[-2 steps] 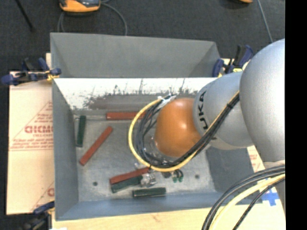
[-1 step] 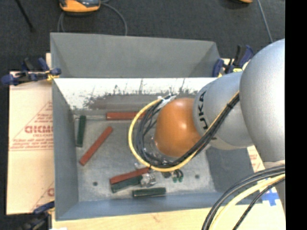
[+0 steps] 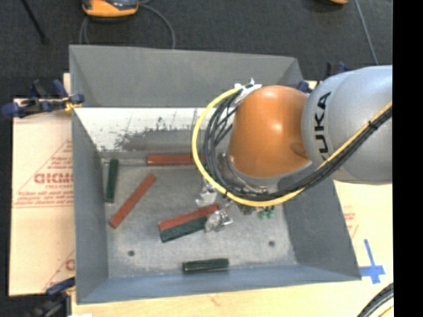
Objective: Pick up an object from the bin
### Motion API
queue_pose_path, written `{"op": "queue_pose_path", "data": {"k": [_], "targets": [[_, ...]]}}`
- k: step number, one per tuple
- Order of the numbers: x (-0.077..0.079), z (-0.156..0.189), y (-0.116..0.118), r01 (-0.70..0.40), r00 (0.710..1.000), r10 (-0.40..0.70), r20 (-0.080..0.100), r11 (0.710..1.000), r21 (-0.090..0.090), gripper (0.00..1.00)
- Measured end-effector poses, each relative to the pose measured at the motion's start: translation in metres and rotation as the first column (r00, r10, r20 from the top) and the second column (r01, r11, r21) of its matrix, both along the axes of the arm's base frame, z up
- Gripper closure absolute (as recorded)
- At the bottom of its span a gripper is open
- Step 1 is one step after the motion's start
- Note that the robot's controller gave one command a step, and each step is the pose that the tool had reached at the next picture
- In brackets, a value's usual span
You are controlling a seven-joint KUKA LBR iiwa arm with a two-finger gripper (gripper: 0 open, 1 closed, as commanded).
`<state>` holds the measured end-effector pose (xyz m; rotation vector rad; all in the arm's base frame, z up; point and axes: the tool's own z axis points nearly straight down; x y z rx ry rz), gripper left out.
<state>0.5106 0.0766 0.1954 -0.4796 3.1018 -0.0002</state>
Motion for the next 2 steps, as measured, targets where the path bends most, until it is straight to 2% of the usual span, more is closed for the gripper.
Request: {"op": "queue_pose_path", "data": {"k": [1, 2], "targets": [[0.000, 0.000, 0.000, 0.000, 1.000, 0.000, 0.000, 1.000, 0.000, 1.00], [-0.001, 0.053, -0.009, 0.044, 0.999, -0.044, -0.006, 0.999, 0.000, 1.00]]}}
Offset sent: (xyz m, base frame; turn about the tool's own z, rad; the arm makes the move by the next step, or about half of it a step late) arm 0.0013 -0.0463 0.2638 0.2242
